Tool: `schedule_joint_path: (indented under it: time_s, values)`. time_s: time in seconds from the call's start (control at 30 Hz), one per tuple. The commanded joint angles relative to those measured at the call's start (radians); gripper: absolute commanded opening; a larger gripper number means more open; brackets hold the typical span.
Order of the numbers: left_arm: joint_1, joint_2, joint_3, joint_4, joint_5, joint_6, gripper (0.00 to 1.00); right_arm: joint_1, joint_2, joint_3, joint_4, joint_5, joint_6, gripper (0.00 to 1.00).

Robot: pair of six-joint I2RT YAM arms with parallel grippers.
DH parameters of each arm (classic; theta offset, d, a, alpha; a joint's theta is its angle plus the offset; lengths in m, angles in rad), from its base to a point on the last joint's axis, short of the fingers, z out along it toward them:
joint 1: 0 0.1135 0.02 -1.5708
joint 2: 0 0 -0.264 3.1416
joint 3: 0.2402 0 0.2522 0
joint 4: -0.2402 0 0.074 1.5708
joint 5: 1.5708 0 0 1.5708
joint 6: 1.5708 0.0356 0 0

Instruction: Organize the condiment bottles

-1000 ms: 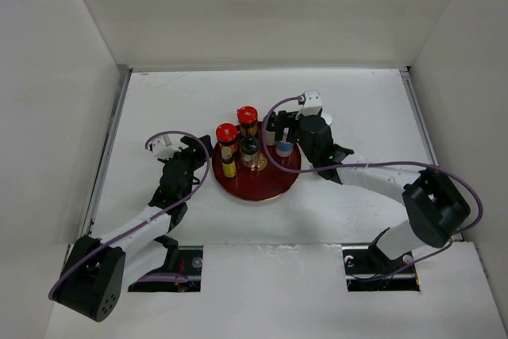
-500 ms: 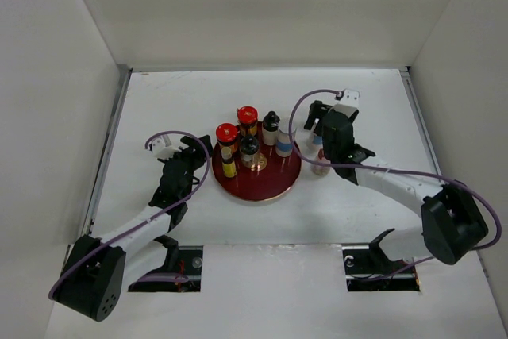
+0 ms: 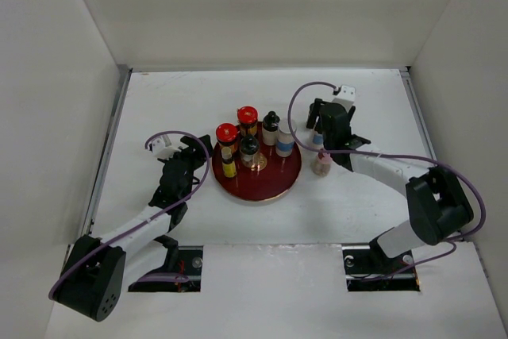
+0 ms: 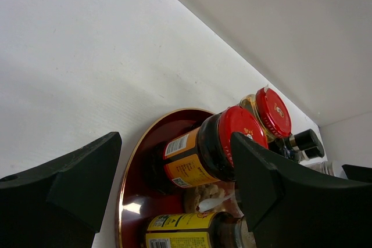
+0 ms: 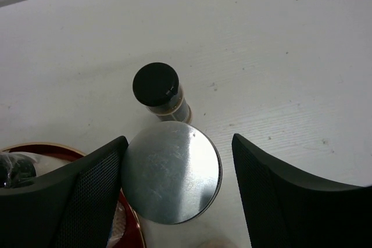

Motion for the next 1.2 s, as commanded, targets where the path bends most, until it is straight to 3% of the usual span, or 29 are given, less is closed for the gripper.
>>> schedule_joint_path:
  time_s: [0.0, 0.2, 0.4, 0.6, 0.87, 1.17]
  values:
    - [0.004, -0.001, -0.007, 0.057, 0.003, -0.008, 0.75, -0.005, 0.012, 0.044, -0.001, -0.02, 0.009, 0.75]
    - [0.007, -0.001, -0.008, 0.057, 0.006, -0.009, 0.75, 0.001, 0.021, 0.056, -0.024, -0.03, 0.018, 0.76]
    - [0.005, -0.001, -0.008, 0.057, 0.006, -0.011, 0.75, 0.001, -0.01, 0.033, 0.014, -0.001, 0.032, 0.56]
    - [0.004, -0.007, -0.008, 0.057, 0.003, -0.009, 0.75, 0.039, -0.169, -0.009, 0.14, 0.095, -0.028, 0.53]
    - [0.004, -0.013, -0.008, 0.055, -0.002, -0.006, 0.75, 0.221, -0.375, 0.027, 0.292, 0.134, -0.222, 0.53]
    - [0.009, -0.013, -0.01, 0.052, -0.003, -0.008, 0.75, 0.458, -0.349, 0.088, 0.231, -0.003, -0.236, 0.5]
